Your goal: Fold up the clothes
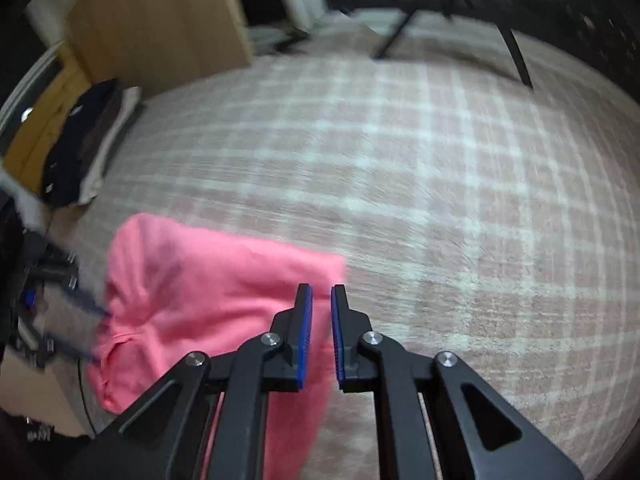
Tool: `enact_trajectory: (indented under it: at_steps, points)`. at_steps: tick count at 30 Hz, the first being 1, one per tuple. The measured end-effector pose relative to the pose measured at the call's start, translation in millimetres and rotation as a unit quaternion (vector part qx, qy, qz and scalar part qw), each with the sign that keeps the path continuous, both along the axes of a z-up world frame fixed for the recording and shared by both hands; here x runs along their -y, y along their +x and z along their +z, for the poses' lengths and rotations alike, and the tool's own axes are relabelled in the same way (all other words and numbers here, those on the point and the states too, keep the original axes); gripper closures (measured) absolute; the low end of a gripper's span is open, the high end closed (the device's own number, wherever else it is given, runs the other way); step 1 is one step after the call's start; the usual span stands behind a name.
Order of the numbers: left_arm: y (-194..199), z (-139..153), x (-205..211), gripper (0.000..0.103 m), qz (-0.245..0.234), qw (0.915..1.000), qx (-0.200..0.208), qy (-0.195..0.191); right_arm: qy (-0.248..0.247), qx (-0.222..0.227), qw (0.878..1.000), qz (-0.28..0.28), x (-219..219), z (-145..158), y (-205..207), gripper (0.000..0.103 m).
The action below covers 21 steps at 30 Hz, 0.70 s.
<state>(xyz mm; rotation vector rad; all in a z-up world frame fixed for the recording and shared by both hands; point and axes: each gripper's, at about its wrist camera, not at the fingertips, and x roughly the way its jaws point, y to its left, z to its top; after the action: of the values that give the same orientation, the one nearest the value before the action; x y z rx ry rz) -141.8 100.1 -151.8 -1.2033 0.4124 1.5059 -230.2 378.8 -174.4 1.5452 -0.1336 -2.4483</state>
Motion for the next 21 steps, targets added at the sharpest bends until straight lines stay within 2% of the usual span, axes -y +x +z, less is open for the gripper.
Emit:
enact_trajectory:
  at_steps: [2, 5, 6, 8, 10, 13, 14, 17, 18, 21]
  points:
    - [-8.5, 9.6, 12.5, 0.066, 0.022, 0.9996, -0.011, 0.013, 0.006, -0.016, 0.999, 0.036, 20.4, 7.6, 5.1, 0.093]
    - [-41.3, 6.3, 21.3, 0.065, 0.069, 0.9973, -0.013, 0.018, -0.005, -0.012, 0.998, 0.06, 40.2, 5.5, -3.4, 0.093]
    - [-53.4, 4.2, 23.2, 0.065, 0.085, 0.9961, -0.011, 0.019, 0.007, -0.005, 0.998, 0.061, 37.4, 0.4, -7.2, 0.093]
    - [-64.6, -2.9, 26.0, 0.065, 0.085, 0.9961, -0.017, 0.017, 0.02, 0.014, 0.998, 0.05, 27.2, -9.8, -15.1, 0.093]
    - [-77.7, -29.0, 13.0, 0.066, 0.104, 0.9936, -0.027, -0.035, 0.022, 0.033, 0.999, 0.029, 13.7, -18.6, -22.2, 0.095]
    - [-85.5, -17.6, 28.4, 0.068, 0.127, 0.991, -0.036, -0.023, 0.012, 0.006, 1.0, 0.009, -3.7, 2.9, -8.5, 0.093]
    - [-85.8, -5.4, 39.2, 0.068, 0.137, 0.9899, -0.038, -0.004, 0.012, 0.0, 1.0, 0.003, -8.7, 8.8, -3.6, 0.093]
    - [-86.1, 15.0, 60.0, 0.064, 0.163, 0.9856, -0.04, 0.023, -0.044, 0.008, 0.998, -0.035, -36.8, 14.9, 5.2, 0.092]
    - [-84.5, 14.3, 60.9, 0.063, 0.163, 0.9857, -0.034, 0.024, -0.073, 0.021, 0.996, -0.051, -48.4, 8.9, 4.1, 0.091]
    - [-84.7, 10.8, 61.3, 0.063, 0.164, 0.9859, -0.013, 0.03, -0.111, 0.043, 0.991, -0.065, -45.2, -8.2, -15.1, 0.09]
